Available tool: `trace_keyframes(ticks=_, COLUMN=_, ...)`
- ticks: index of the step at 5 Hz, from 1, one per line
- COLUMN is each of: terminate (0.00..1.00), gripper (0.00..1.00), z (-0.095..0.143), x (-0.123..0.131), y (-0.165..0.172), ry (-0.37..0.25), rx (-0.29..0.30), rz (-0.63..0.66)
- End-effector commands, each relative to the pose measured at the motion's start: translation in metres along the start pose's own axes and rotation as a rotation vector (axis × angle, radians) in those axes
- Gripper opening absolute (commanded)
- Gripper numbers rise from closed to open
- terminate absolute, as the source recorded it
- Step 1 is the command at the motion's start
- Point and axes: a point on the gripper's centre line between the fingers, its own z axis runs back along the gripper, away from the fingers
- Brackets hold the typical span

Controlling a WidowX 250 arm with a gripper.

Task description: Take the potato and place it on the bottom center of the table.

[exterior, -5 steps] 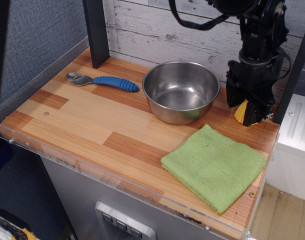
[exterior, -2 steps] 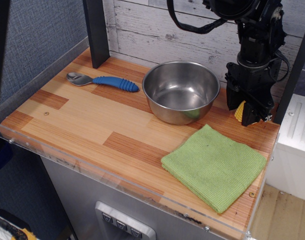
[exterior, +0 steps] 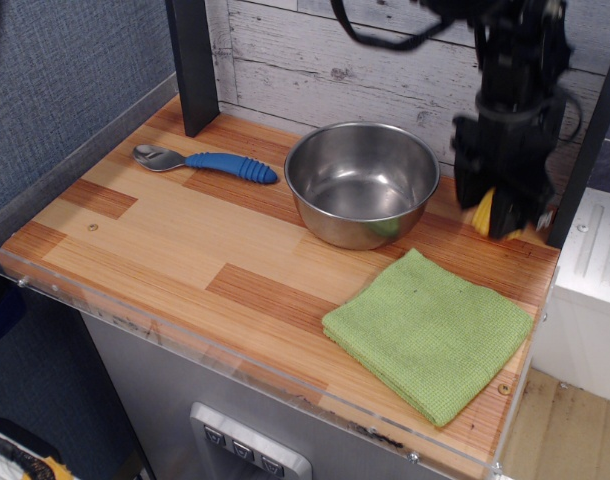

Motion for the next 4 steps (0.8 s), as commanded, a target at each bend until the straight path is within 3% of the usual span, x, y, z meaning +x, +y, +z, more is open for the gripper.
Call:
trace_keyframes(ticks=1, terminate=0.0, gripper=0.0, z=0.08, x=0.007, y=0.009, ry=-0.165, rx=0.061, rz=0.04)
trace_keyframes(ticks=2, terminate=0.0, gripper=0.0, z=0.098, x=-0.018, y=0.009, ry=-0.194, rx=0.07, rz=0.122)
trace_keyframes(ticks=4, terminate=0.0, gripper=0.0, z=0.13, x=-0.098, y=0.004, ry=-0.195, rx=0.087, rz=0.336)
